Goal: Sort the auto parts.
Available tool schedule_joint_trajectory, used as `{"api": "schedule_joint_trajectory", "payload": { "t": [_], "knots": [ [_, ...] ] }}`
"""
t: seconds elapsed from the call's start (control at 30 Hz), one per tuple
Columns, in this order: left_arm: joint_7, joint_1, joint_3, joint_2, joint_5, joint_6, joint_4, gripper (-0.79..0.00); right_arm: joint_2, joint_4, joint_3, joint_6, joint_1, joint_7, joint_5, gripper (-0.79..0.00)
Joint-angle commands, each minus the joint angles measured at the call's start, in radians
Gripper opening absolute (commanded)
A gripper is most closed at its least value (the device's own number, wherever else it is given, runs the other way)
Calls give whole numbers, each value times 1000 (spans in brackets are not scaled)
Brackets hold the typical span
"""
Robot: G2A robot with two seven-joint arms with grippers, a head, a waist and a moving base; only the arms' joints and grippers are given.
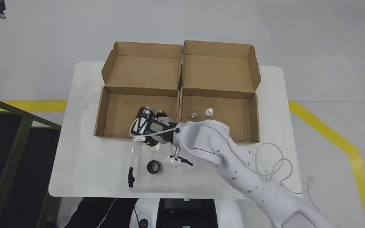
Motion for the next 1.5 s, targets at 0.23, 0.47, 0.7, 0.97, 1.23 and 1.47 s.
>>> {"api": "schedule_joint_trajectory", "payload": {
  "t": [0.23, 0.47, 0.7, 0.97, 1.23, 1.47],
  "knots": [
    [0, 0, 0, 0, 0, 0, 0, 0, 36, -145, 8, -130, -135, 16, -91, -40],
    [0, 0, 0, 0, 0, 0, 0, 0, 56, -164, 8, -204, -200, 24, -151, -43],
    [0, 0, 0, 0, 0, 0, 0, 0, 67, -147, -5, -241, -229, 26, -199, -40],
    [0, 0, 0, 0, 0, 0, 0, 0, 71, -92, -12, -241, -228, 55, -226, -49],
    [0, 0, 0, 0, 0, 0, 0, 0, 61, -29, -44, -214, -207, 98, -199, -86],
    [0, 0, 0, 0, 0, 0, 0, 0, 46, 61, -74, -209, -173, 77, -157, -132]
  ]
}}
